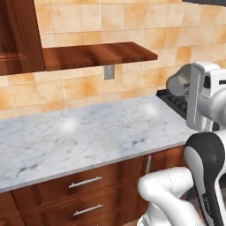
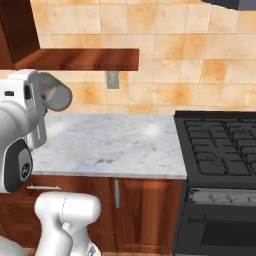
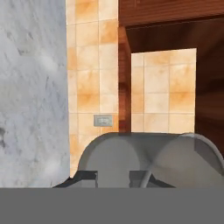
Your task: There is a bowl on the dining counter. Grab a lemon wedge from the fridge and place it in the bowl. Then get the liquor bottle and glass cup from the cabinet and place them next to the bowl.
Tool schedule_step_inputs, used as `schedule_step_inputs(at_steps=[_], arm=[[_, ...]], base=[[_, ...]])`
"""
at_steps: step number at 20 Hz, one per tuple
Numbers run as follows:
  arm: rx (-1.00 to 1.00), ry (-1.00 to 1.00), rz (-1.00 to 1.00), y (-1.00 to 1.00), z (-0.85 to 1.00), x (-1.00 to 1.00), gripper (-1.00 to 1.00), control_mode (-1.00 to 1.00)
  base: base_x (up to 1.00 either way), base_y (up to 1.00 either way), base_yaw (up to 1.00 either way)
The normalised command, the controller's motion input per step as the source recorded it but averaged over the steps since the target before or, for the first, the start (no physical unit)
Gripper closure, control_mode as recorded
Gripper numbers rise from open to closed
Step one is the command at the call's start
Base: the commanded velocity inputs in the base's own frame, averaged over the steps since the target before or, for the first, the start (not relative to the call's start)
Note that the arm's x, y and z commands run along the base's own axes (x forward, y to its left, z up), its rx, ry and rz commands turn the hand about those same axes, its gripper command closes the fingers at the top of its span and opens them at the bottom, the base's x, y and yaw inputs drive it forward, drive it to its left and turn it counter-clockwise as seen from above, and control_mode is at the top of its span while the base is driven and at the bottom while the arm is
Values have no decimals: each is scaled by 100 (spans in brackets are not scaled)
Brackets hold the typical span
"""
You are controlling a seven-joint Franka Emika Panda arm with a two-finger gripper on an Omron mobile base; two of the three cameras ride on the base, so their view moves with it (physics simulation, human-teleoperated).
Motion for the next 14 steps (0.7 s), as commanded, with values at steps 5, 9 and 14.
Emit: schedule_step_inputs(at_steps=[5, 9, 14], arm=[[0, 0, 0, 0, 0, 0, 100, 100], [0, 0, 0, 0, 0, 0, 100, 100], [0, 0, 0, 0, 0, 0, 100, 100]], base=[[-100, 54, -32], [-98, 70, -39], [-91, 70, -41]])
